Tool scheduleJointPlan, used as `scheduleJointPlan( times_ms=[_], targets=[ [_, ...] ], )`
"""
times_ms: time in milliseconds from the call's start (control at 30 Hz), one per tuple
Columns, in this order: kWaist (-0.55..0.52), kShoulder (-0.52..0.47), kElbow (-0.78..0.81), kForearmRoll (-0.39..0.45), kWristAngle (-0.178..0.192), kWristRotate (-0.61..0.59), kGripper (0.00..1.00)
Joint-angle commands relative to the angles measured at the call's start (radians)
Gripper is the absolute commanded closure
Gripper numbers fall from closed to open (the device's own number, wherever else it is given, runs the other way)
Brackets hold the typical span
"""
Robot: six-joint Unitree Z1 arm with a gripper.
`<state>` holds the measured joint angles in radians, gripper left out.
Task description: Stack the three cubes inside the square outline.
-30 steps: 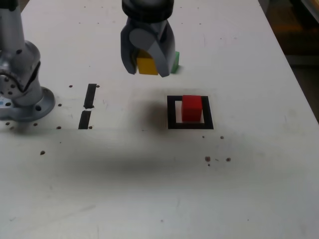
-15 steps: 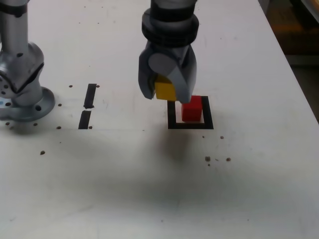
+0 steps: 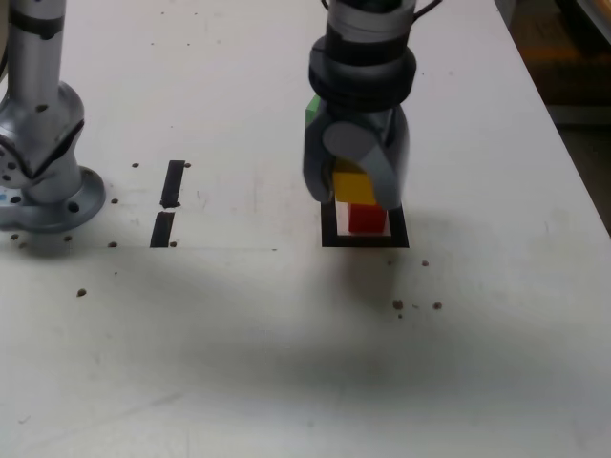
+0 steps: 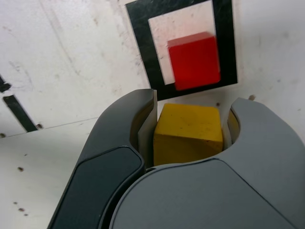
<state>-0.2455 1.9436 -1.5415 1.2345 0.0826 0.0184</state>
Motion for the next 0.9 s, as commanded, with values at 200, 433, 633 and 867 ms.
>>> scheduleJointPlan(
  times_ms=[200,433,633,867],
  targets=[
    [0.036,0.023,0.009,-0.011,0.022,0.0,0.83],
    [0.059,0.036,0.022,-0.037,0.026,0.006,0.82],
    [0.075,0.043,0.029,-0.061,0.028,0.008,0.82],
    [0.089,0.048,0.04,-0.083,0.032,0.008,0.79]
  ],
)
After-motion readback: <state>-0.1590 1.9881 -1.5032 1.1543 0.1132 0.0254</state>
